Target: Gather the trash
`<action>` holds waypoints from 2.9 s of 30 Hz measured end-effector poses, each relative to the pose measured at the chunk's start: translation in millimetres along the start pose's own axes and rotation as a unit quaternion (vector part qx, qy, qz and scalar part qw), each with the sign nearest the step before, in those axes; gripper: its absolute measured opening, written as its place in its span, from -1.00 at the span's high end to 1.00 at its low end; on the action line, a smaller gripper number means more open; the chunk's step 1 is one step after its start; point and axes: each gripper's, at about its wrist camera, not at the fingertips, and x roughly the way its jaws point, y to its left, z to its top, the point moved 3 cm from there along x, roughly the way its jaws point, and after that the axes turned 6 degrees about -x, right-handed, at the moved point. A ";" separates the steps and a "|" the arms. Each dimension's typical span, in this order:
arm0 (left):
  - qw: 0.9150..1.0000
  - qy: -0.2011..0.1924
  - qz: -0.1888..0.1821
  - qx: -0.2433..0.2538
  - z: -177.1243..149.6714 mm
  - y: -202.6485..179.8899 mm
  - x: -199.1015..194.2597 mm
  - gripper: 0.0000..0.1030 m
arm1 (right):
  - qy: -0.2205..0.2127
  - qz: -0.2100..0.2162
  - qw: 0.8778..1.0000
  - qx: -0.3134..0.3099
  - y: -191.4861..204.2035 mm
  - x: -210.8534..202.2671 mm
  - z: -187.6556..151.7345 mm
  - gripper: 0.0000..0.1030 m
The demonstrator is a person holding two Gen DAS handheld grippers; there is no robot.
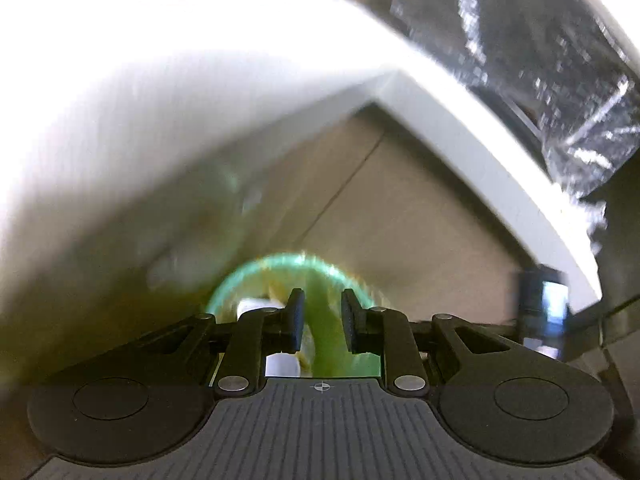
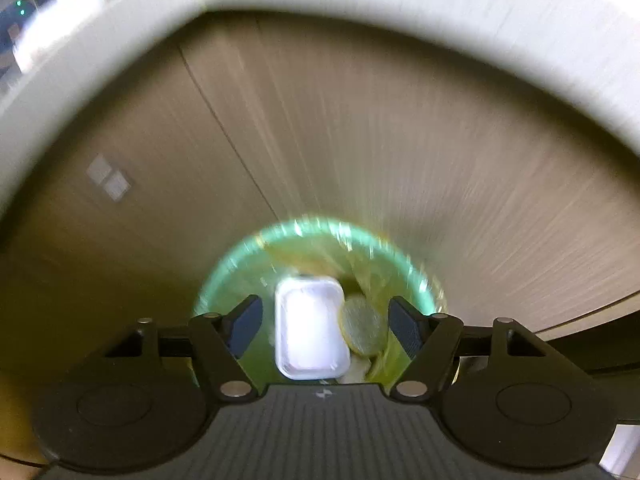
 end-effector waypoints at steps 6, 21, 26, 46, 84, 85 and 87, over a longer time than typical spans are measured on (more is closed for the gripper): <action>0.996 0.084 -0.019 -0.030 -66.1 36.8 69.0 0.56 | 0.073 -0.044 0.987 -0.136 40.5 138.1 -24.5 0.24; 0.983 0.162 -0.040 -0.071 -97.4 86.3 126.9 0.56 | 0.104 -0.099 0.982 -0.121 5.7 216.6 -13.4 0.83; 0.984 0.163 -0.054 -0.053 -80.8 73.0 119.9 0.56 | 0.054 -0.011 0.997 -0.053 5.2 134.7 7.5 0.80; 0.992 -0.119 -0.047 0.003 75.6 -8.9 -103.5 0.56 | -0.212 0.060 0.972 -0.083 89.0 -192.9 93.2 -0.32; 0.956 -0.227 0.071 -0.173 167.6 145.4 -145.2 0.56 | -0.117 0.214 0.943 -0.224 300.4 -92.4 224.3 0.29; 0.956 -0.228 0.070 -0.171 170.2 144.3 -142.9 0.56 | -0.112 0.229 0.936 -0.241 303.2 -97.1 215.9 0.29; 0.957 -0.228 0.071 -0.166 175.2 141.7 -139.0 0.56 | -0.115 0.242 0.925 -0.268 304.6 -107.5 204.1 0.28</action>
